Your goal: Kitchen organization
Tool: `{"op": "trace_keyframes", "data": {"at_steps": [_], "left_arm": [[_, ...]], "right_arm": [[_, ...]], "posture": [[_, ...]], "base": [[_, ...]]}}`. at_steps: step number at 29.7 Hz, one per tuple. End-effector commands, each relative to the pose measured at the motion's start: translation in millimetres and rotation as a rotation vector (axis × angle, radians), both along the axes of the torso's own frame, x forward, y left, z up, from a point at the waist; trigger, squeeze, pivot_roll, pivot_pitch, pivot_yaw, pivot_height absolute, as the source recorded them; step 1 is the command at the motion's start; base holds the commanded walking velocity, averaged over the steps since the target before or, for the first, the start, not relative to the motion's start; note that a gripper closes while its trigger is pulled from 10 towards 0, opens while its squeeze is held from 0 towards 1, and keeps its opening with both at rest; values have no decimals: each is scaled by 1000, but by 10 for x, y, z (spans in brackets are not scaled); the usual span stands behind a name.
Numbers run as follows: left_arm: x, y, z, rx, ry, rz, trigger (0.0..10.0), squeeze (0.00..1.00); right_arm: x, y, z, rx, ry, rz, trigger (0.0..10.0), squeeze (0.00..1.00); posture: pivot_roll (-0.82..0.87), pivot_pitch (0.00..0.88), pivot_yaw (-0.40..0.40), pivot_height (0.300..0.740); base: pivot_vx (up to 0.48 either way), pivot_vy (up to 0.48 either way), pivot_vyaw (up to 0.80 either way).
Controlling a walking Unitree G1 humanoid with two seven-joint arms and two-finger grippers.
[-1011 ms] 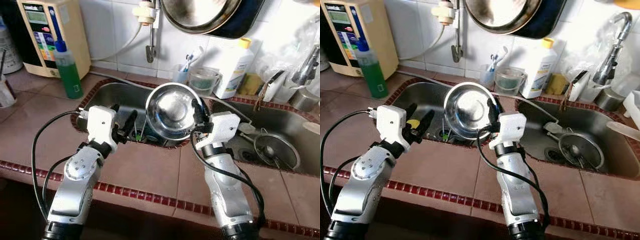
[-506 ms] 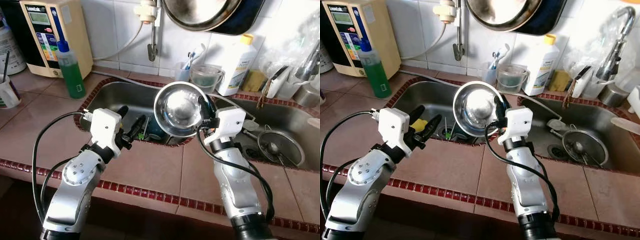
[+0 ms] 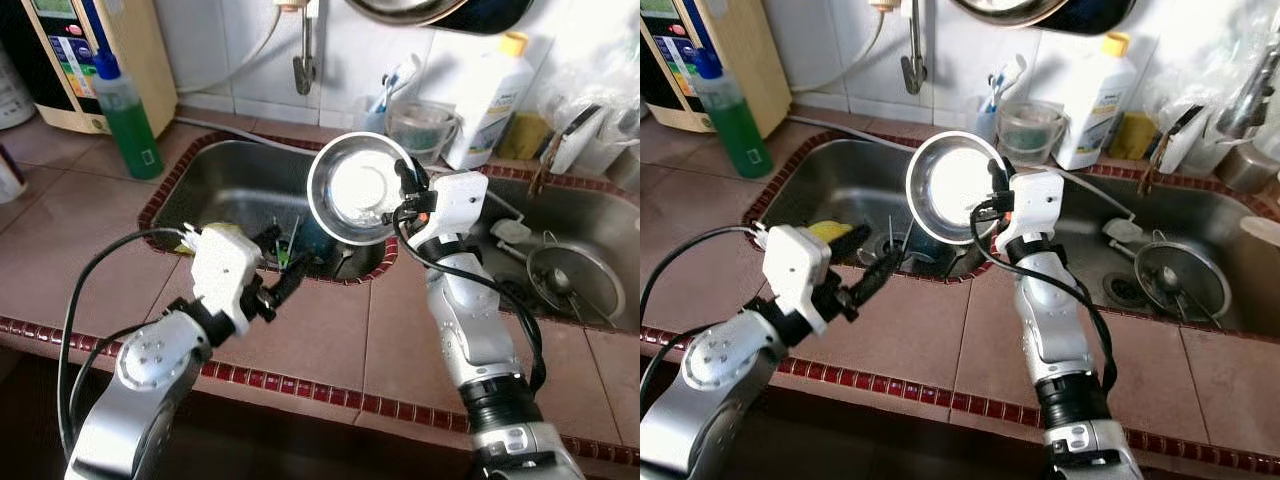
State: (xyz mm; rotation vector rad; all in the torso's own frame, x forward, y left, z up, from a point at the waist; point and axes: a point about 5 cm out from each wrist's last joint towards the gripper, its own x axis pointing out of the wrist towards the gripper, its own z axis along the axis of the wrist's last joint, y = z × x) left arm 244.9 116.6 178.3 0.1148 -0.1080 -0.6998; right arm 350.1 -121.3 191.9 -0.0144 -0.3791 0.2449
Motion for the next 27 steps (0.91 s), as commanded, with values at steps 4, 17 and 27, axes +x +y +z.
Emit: {"op": "trace_keyframes", "data": {"at_steps": [4,17,27], "left_arm": [[-140,-66,-14,31,13,-62,10000,0],[-61,-2,-34,29,61,102,10000,0],[-83,-124,-80,31,77,161,10000,0]], "right_arm": [[103,-79,74,-9,9,-4,10000,0],[276,-81,34,-38,71,49,10000,0],[405,-73,-8,-6,147,77,10000,0]], "posture": [[-112,193,-24,732],[-104,250,-25,732],[-101,289,-32,732]], "base": [[0,0,0],[0,0,0],[0,0,0]]}}
